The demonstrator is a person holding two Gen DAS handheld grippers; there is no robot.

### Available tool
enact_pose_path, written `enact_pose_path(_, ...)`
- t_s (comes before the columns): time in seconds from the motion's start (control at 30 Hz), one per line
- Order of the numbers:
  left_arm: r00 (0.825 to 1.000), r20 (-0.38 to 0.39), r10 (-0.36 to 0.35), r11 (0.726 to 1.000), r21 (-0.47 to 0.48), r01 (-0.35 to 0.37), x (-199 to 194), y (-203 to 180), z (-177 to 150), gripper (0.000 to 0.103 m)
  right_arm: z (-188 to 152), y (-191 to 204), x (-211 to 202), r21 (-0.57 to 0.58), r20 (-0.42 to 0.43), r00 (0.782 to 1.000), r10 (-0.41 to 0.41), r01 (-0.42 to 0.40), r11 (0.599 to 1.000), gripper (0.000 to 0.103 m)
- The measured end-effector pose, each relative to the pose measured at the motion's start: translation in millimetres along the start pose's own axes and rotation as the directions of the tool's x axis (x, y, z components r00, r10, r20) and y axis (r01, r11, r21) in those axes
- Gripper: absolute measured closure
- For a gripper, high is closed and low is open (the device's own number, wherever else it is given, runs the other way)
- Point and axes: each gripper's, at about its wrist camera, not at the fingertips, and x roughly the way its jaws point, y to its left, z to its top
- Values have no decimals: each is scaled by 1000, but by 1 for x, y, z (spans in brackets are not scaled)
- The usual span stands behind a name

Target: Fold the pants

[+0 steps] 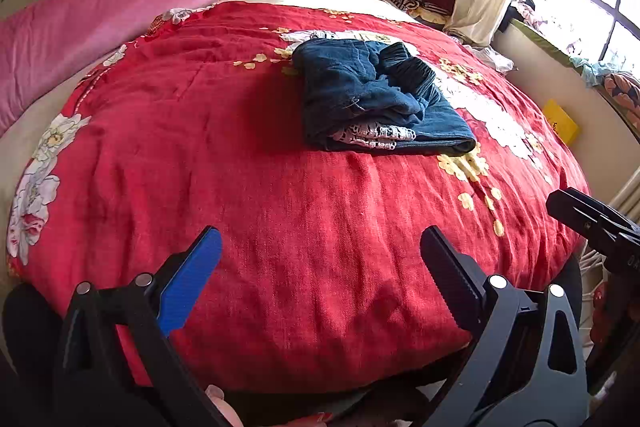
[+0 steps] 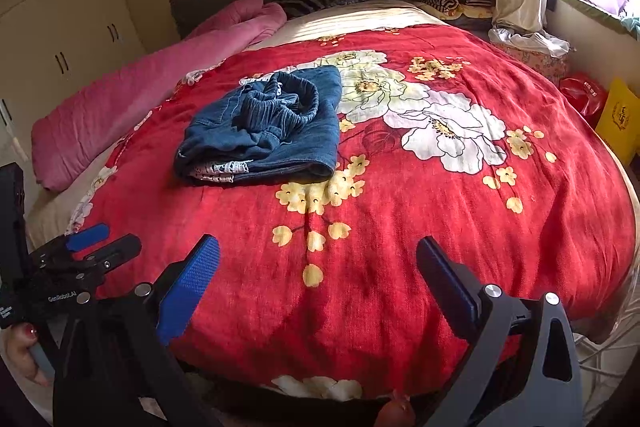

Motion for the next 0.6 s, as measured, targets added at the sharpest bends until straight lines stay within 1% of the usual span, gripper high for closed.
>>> enact_pose_path(0.37,1000,2,-3,1000,-10,3,0,1,0,10,0,2,-1,-6,0,1000,-4,4,1000,5)
enact_pose_path(0.6,1000,5,12,1000,-14,-12,-1,1,-1,10,0,3,-1,-12,2,1000,-5,5,1000,5)
